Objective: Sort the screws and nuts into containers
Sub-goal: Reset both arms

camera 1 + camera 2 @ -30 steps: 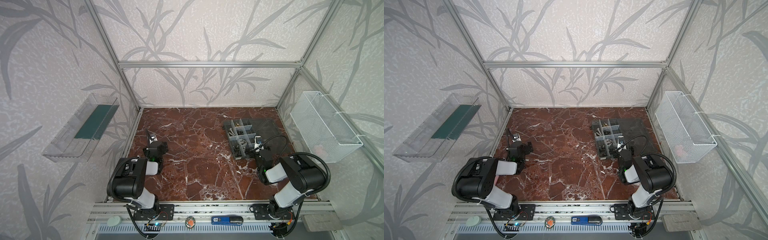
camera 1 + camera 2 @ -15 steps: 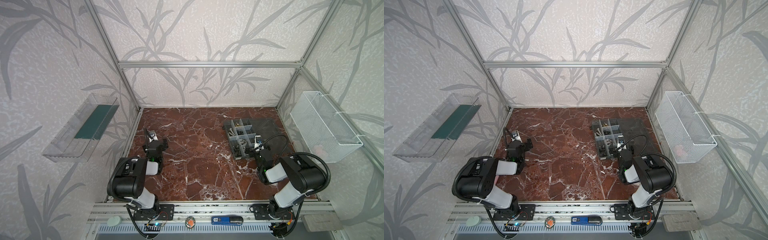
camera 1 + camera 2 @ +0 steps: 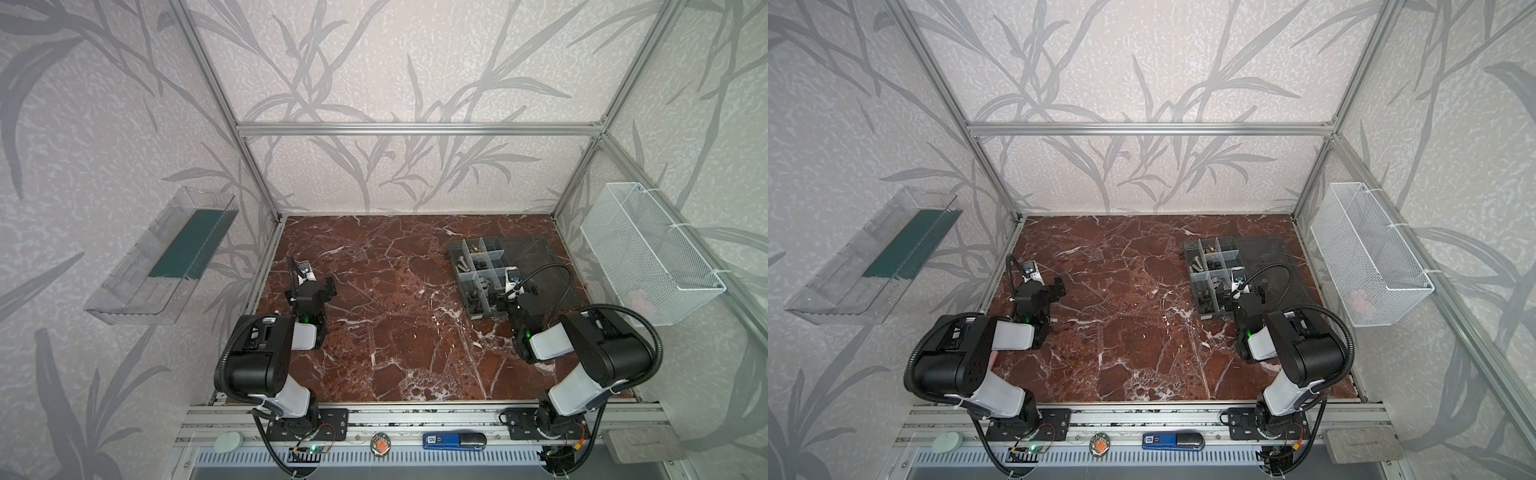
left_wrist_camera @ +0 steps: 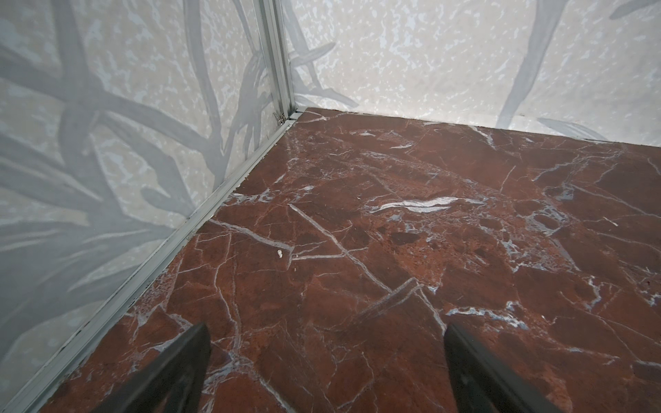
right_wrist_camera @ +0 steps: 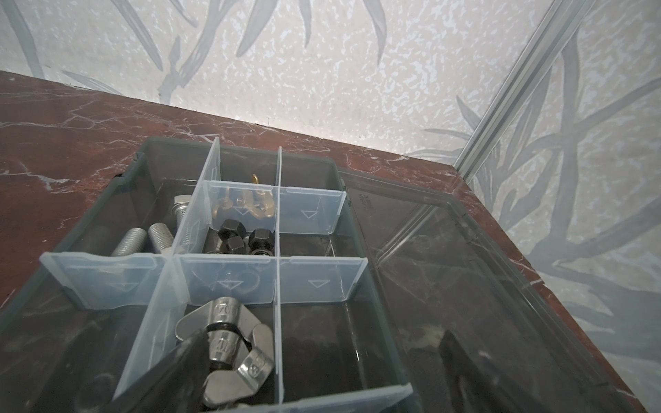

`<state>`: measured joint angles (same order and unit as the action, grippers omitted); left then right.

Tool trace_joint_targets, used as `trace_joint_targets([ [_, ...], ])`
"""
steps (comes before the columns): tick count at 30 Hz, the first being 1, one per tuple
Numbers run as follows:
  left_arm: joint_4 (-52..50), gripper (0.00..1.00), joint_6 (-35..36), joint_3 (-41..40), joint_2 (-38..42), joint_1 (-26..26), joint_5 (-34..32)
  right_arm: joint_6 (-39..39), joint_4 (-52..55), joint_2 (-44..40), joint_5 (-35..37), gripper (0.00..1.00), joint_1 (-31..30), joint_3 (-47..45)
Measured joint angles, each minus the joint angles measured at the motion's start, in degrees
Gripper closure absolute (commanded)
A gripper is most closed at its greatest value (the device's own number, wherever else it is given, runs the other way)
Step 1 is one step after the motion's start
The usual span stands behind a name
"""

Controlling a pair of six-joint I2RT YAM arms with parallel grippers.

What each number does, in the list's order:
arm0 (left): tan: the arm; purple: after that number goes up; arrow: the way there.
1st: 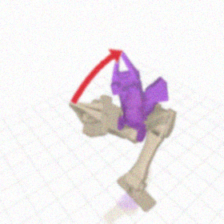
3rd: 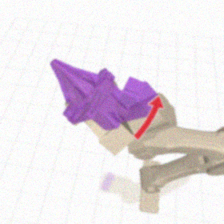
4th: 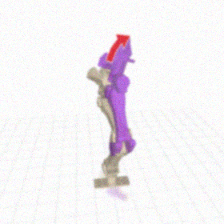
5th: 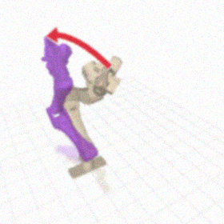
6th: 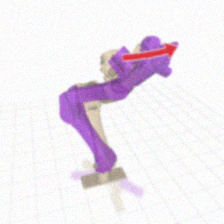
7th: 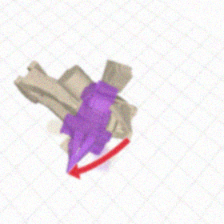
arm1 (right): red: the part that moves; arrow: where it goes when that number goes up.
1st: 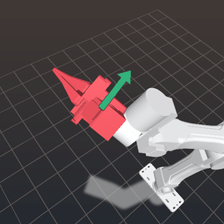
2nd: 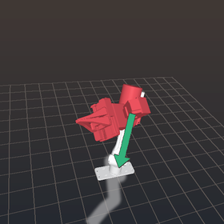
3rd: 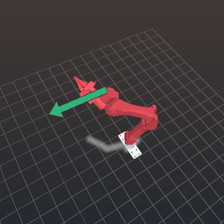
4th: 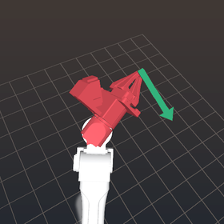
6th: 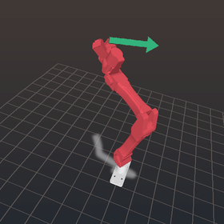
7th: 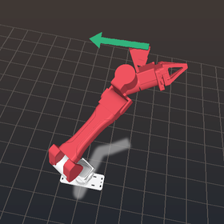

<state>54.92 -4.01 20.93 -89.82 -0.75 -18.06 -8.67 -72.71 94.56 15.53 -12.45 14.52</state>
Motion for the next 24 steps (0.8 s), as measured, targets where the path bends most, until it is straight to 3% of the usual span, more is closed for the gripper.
trace_joint_targets([
  [15, 0.0, 0.0, 0.0, 0.0, 0.0, 0.0, 0.0, -1.1, -1.8, -4.2, -1.6, 0.01, -0.4, -3.6],
  [24, 0.0, 0.01, 0.0, 0.0, 0.0, 0.0, 0.0, -0.8, -1.1, -0.5, 1.7, 0.01, -1.0, -0.6],
])
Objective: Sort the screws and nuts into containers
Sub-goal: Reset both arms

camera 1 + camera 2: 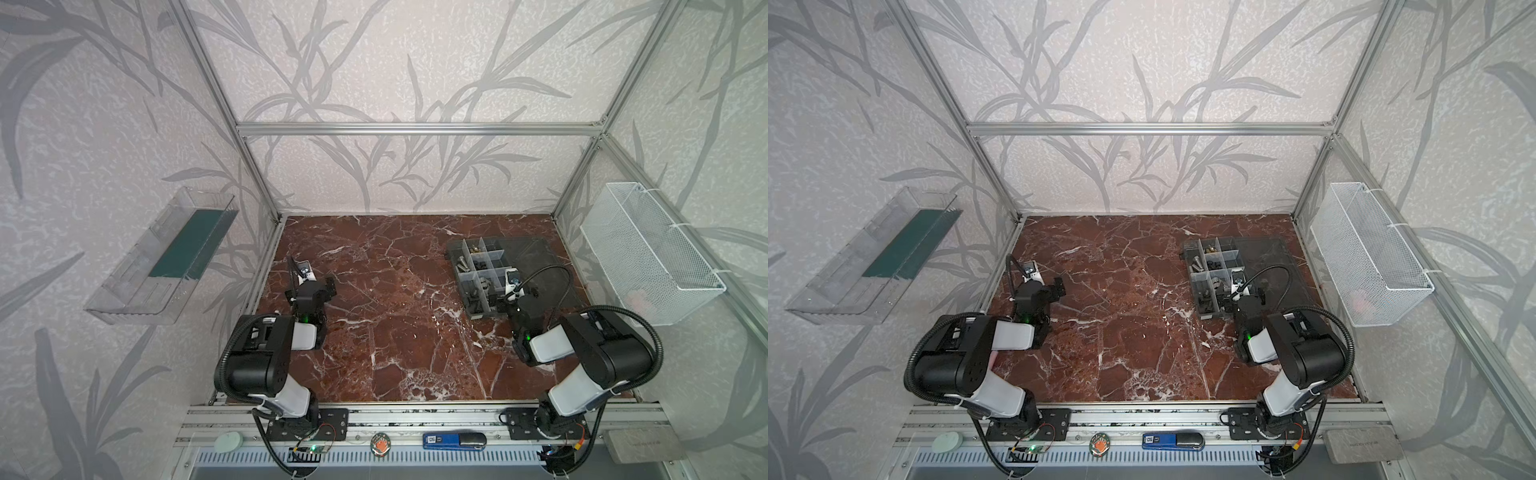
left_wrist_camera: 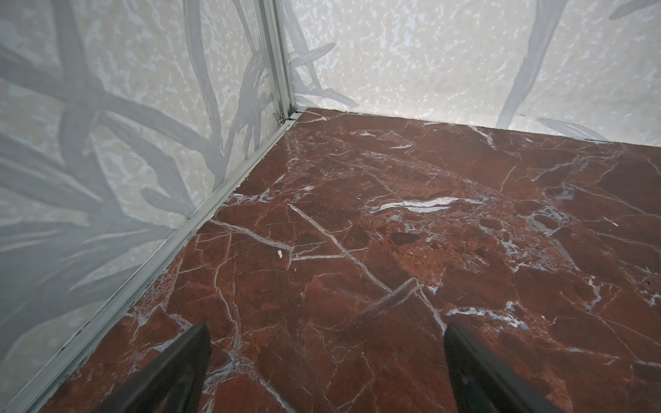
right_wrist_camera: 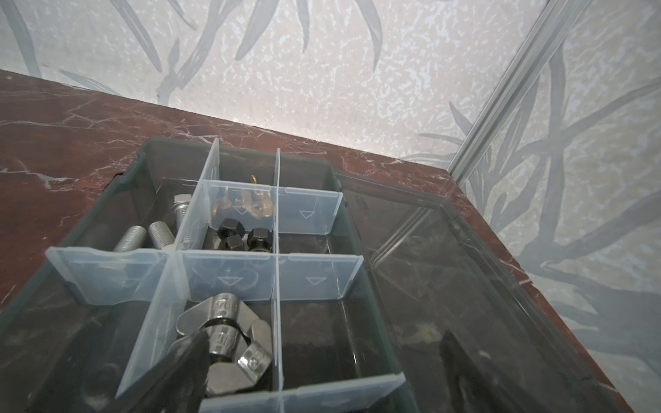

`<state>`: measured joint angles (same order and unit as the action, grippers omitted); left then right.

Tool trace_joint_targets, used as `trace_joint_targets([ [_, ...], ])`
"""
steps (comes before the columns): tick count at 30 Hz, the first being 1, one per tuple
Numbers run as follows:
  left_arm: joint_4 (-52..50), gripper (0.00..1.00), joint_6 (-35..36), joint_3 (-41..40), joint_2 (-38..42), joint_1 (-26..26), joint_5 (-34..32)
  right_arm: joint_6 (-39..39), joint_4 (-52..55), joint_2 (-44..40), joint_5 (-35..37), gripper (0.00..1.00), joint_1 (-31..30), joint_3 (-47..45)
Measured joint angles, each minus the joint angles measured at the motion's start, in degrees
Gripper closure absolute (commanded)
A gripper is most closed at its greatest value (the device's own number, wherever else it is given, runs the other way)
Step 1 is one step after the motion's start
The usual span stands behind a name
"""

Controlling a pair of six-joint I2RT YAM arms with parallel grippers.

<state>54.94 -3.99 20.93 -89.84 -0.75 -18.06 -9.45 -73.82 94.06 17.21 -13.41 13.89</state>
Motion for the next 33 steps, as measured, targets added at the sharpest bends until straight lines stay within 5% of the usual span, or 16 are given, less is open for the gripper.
trace_joint_targets([
  [33, 0.0, 0.01, 0.0, 0.0, 0.0, 0.0, 0.0, 0.4, 4.8, 0.0, 0.4, 0.01, 0.4, 2.2],
])
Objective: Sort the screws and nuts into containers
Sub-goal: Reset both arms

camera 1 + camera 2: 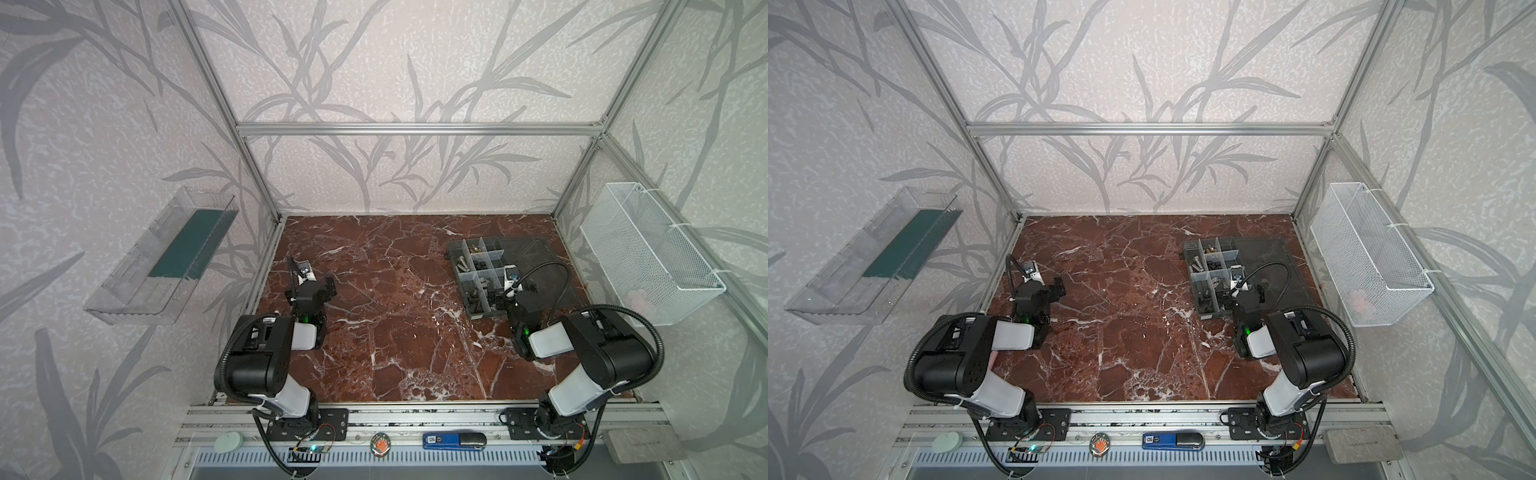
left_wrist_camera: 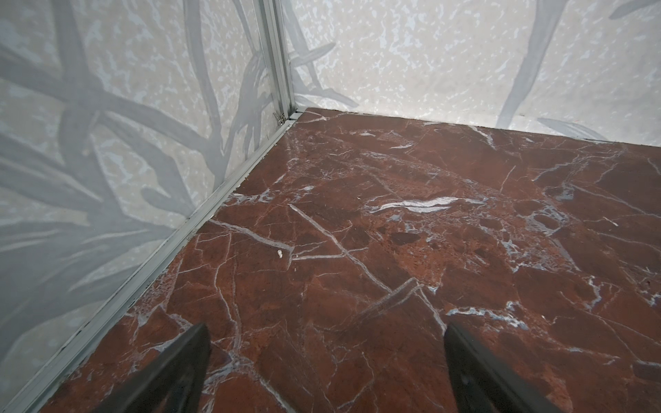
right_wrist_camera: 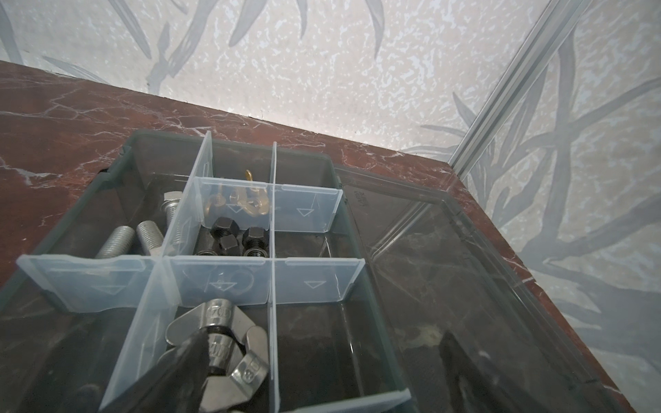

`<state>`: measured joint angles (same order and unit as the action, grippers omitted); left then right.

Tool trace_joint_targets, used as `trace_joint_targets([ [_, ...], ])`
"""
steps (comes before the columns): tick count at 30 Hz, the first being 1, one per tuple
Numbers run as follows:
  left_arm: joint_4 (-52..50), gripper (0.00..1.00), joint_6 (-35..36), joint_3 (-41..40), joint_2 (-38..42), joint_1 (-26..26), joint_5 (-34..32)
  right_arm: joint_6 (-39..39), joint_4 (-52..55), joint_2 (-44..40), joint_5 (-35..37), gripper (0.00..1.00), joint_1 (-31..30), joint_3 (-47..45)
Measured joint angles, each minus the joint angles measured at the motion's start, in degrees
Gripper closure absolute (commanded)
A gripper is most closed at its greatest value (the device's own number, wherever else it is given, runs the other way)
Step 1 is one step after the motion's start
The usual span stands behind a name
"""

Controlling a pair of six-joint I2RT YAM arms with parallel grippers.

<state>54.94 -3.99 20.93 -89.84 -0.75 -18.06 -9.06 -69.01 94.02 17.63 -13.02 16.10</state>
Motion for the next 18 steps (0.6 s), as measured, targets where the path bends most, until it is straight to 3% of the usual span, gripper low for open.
trace_joint_targets([
  [18, 0.0, 0.01, 0.1, 0.0, 0.0, 0.0, 0.0, 0.2, 0.3, 0.0, -0.1, 0.01, 0.0, 0.0],
])
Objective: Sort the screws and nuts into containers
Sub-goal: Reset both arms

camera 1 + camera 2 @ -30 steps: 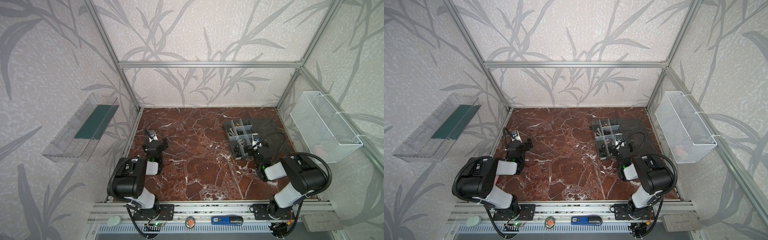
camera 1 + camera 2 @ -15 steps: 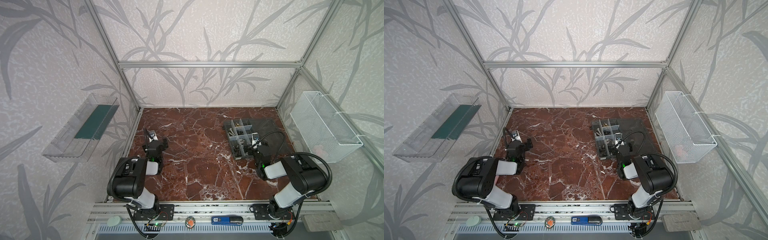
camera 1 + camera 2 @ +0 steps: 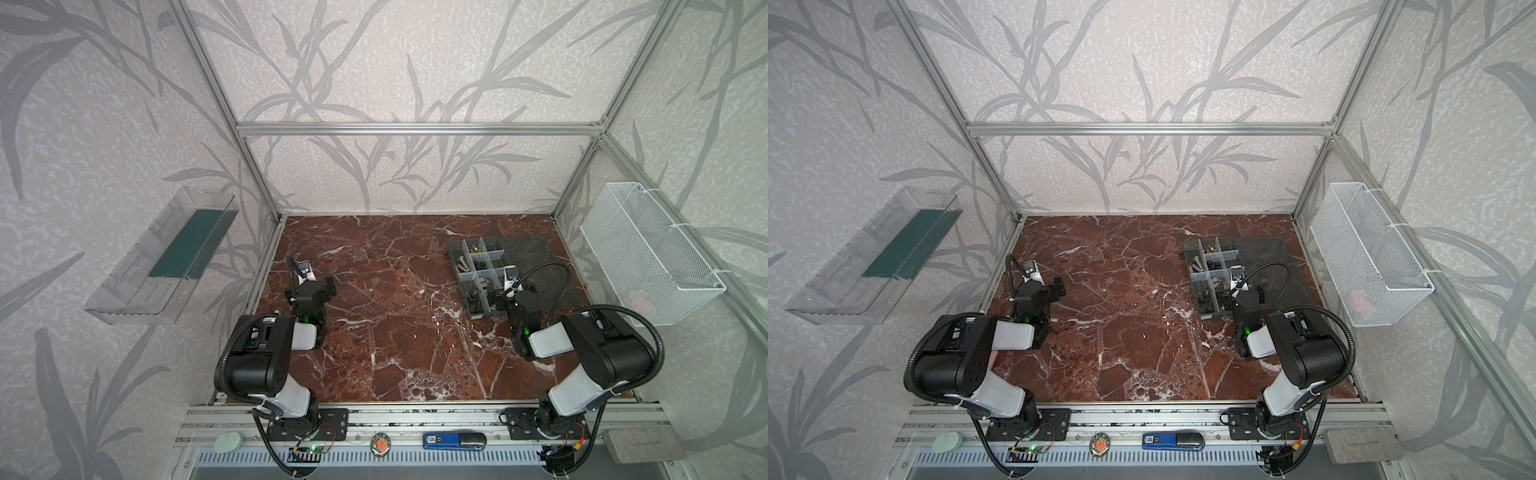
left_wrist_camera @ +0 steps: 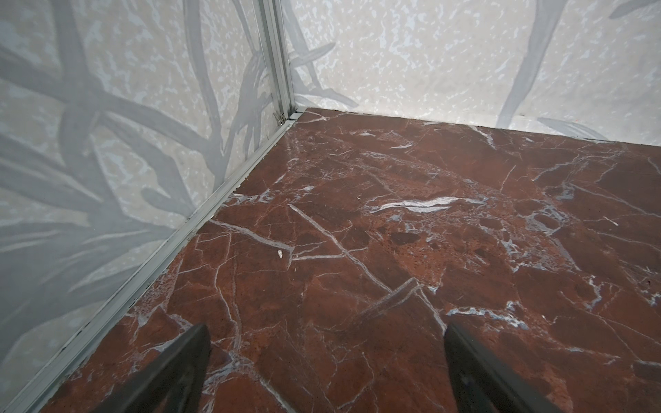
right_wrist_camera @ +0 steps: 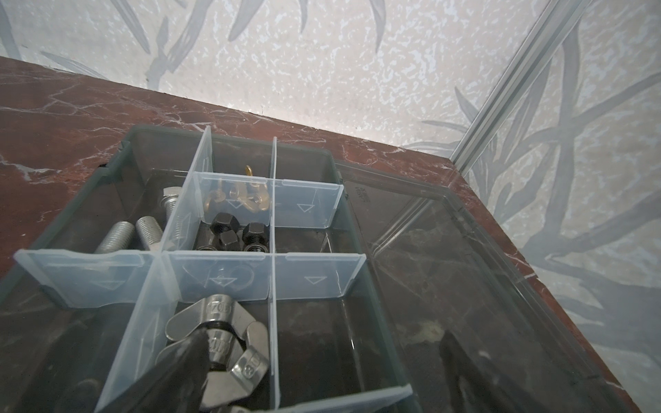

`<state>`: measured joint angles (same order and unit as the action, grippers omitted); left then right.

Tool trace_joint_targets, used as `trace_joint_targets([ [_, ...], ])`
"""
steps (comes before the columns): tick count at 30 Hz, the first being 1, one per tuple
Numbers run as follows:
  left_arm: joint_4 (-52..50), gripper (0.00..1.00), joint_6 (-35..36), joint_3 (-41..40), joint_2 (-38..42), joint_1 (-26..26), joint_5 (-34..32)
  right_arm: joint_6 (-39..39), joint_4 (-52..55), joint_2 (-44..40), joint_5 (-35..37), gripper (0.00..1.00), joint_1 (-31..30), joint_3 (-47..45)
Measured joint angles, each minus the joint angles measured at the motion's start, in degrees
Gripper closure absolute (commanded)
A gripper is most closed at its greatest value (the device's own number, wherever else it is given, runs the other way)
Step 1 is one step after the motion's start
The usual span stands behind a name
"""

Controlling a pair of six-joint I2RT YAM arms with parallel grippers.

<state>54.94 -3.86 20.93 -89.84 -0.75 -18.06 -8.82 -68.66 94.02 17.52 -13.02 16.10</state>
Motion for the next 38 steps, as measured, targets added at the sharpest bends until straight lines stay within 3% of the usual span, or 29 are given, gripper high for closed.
trace_joint_targets([
  [8, 0.5, 0.01, 1.0, -0.5, 0.5, -0.3, 1.3, 0.0, -1.8, -0.3, -0.4, 0.01, 0.0, -1.2],
  [14, -0.9, 0.01, 1.9, -3.6, 8.7, -1.4, 2.4, -0.3, -2.1, -4.0, -2.5, 0.01, 0.0, -3.4],
  [21, 6.0, 0.01, 1.5, -4.2, -0.5, -1.4, 0.1, 0.4, -4.9, -0.6, -1.4, 0.01, 0.0, -2.6],
  [38, 2.0, 0.01, 0.9, -0.6, -0.3, -0.9, -0.2, 0.2, -2.0, -0.4, 0.4, 0.01, -0.2, -1.0],
])
